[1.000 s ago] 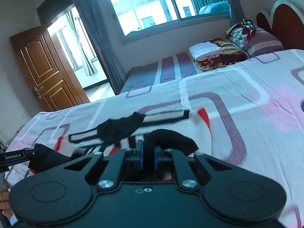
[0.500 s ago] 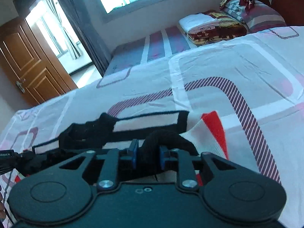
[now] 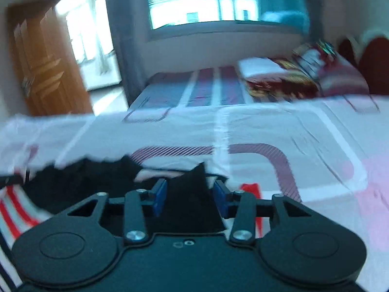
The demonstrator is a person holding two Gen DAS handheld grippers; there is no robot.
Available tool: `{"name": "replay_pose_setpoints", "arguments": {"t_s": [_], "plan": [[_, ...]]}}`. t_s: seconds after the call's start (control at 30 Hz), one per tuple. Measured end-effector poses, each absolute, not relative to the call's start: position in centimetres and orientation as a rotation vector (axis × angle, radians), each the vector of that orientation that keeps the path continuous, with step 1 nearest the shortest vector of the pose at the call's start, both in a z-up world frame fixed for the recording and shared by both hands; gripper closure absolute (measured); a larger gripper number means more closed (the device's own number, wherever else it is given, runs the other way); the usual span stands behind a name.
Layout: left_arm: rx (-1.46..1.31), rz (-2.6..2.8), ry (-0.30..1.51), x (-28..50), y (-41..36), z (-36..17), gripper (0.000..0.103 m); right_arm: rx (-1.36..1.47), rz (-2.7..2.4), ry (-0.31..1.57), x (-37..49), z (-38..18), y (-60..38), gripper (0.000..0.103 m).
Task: Fold small clothes
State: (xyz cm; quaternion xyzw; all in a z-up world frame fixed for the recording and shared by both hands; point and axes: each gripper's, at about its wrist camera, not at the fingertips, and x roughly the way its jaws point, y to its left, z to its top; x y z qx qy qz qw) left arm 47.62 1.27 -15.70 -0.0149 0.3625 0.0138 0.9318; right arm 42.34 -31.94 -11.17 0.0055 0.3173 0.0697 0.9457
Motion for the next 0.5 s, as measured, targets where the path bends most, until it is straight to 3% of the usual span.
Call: {"name": "replay_pose_setpoints", "arguments": {"t_s": [0.2, 0.5], "plan": [[0.029, 0.071, 0.792, 45.6, 2.2, -17.7, 0.015, -0.188, 0.098, 0.735, 42.8, -14.9, -30.0, 0.059], [-0.022, 0.048, 0.802, 42.0, 0.9, -15.3, 0.015, -0.103, 0.166, 0.699, 38.7, -12.1, -27.3, 0.059]]}}
